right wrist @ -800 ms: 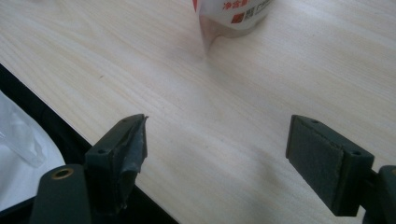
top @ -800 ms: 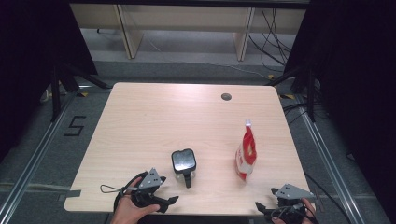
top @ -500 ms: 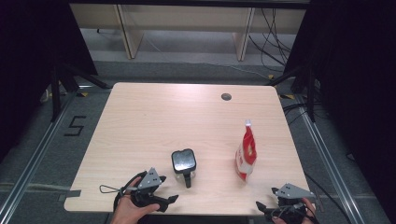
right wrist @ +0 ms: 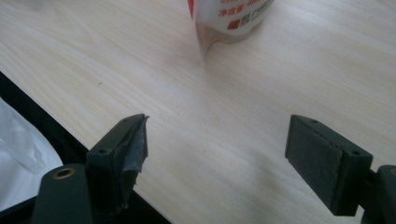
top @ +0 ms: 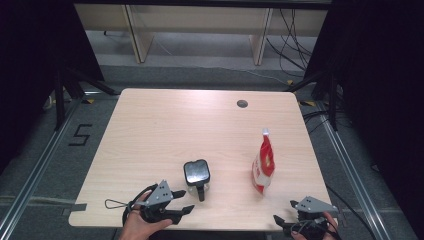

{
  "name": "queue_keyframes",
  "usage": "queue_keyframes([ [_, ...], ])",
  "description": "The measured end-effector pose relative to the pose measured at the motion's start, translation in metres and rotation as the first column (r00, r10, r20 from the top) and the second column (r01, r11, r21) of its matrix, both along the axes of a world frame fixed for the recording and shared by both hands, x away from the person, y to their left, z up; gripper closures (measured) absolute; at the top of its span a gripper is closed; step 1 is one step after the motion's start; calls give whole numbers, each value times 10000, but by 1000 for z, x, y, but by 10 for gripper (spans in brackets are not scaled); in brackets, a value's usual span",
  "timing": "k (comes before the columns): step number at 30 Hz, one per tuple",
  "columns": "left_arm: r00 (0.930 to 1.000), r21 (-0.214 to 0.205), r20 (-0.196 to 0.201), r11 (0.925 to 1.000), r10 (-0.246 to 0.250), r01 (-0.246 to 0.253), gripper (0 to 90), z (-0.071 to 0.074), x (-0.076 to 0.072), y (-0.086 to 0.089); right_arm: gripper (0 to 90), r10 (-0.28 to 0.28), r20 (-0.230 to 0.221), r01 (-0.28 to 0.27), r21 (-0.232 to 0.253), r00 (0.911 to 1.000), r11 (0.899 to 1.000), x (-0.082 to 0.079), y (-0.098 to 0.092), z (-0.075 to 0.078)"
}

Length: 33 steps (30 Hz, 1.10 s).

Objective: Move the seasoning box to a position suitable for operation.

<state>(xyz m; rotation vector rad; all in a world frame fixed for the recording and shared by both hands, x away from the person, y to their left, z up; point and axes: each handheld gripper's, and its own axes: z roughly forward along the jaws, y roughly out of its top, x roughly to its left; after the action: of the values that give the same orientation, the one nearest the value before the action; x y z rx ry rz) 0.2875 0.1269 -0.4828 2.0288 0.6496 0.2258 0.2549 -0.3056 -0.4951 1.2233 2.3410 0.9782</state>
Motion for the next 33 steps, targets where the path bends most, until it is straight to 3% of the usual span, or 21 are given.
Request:
queue_keyframes([
  [3,9982,84,504,9995,-323,319,614,4,-4,-8,225,-124,-246,130,227,9996,9997,-2,2,0],
  [4,9976,108,598,9994,-339,333,614,5,-6,-12,225,-124,-246,130,227,9996,9997,-2,2,0],
  [6,9960,9,679,9983,-589,590,699,6,-8,-21,225,28,-23,-28,-37,10000,10000,1,1,0],
  [7,9938,186,781,9968,-785,773,699,6,-9,-24,225,-18,-92,18,49,10000,10000,0,1,-1],
  [8,9914,312,923,9955,-924,899,757,4,-10,-34,227,35,-85,-35,-8,10000,10000,0,2,-2],
  [11,9909,279,780,9937,-1101,1082,816,1,-9,-42,229,-63,-274,62,-30,9996,10000,-1,3,-1],
  [12,9907,301,760,9934,-1129,1109,831,0,-7,-48,229,53,84,-52,-95,10000,9999,0,2,-2],
  [17,9944,105,382,9951,-987,983,849,-4,-3,-63,225,44,17,-44,-42,10000,10000,0,2,-2],
  [18,9939,301,490,9948,-984,970,848,-5,-1,-64,225,-41,-156,43,101,9999,9999,-1,3,-1],
  [20,9949,259,491,9959,-884,872,846,-7,0,-66,225,142,99,-141,-33,9999,9999,1,1,-2],
  [23,9959,358,423,9963,-798,783,850,-8,5,-66,225,-22,-106,22,66,9999,10000,0,3,-1],
  [24,9967,483,586,9975,-553,525,856,-9,7,-65,225,141,88,-141,-31,9999,9999,0,3,-3],
  [27,9973,289,605,9988,-416,399,857,-10,8,-64,224,99,-106,-98,111,9999,9999,0,5,-2],
  [32,9966,578,780,9981,-276,231,885,-12,14,-59,223,215,-26,-215,-8,9998,9998,0,6,-2],
  [33,9976,463,659,9988,-214,184,892,-14,13,-59,224,140,-99,-140,47,9999,9999,-1,6,-1],
])
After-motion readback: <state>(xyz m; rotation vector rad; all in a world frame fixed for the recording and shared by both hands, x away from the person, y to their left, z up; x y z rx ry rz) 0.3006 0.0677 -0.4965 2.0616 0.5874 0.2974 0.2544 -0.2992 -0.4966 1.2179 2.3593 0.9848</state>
